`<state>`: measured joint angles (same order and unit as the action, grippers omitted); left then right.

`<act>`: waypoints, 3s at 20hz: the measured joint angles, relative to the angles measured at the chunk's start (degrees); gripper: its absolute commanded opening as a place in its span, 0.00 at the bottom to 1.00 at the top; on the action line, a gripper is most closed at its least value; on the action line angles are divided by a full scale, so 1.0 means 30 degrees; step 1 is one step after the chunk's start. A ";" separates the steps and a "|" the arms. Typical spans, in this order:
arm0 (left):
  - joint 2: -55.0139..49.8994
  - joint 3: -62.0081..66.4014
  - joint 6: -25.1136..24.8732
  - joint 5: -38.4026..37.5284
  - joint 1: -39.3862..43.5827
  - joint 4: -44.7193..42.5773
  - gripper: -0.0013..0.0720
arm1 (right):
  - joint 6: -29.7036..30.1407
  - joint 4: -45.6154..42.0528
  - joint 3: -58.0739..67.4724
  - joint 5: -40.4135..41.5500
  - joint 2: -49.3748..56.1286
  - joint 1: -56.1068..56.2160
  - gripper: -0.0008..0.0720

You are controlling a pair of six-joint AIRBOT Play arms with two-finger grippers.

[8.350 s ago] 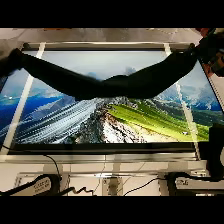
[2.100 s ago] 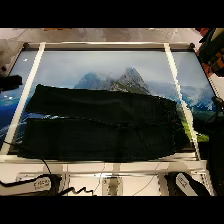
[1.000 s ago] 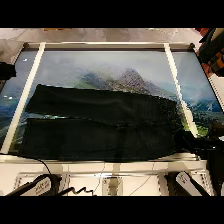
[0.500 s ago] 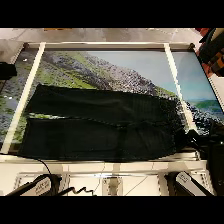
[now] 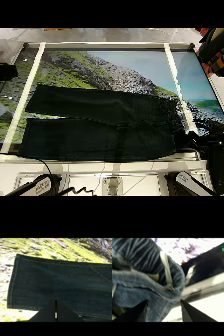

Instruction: Fold the clothes and pants, and hang the long-sleeved shirts on hangers.

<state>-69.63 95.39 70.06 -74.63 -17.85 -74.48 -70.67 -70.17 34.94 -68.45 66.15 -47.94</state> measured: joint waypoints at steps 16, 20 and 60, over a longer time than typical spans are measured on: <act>-0.0080 -0.4000 0.1683 0.0998 -0.0204 -0.2470 0.06 | 0.1122 0.1923 -0.0044 0.1668 -0.6477 0.0000 0.07; 0.0262 -0.8058 0.3038 0.0736 -0.0299 -0.2463 0.06 | 0.0852 0.1894 -0.0044 0.1282 -0.8633 0.0000 0.07; 0.3840 -2.2833 0.4175 0.5202 -1.6640 -0.0036 0.06 | 0.0714 0.2535 -0.0044 0.1035 -0.9522 0.0000 0.07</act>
<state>-58.11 26.89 82.59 -59.02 -67.77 -74.59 -68.53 -62.57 34.81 -65.34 37.58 -47.94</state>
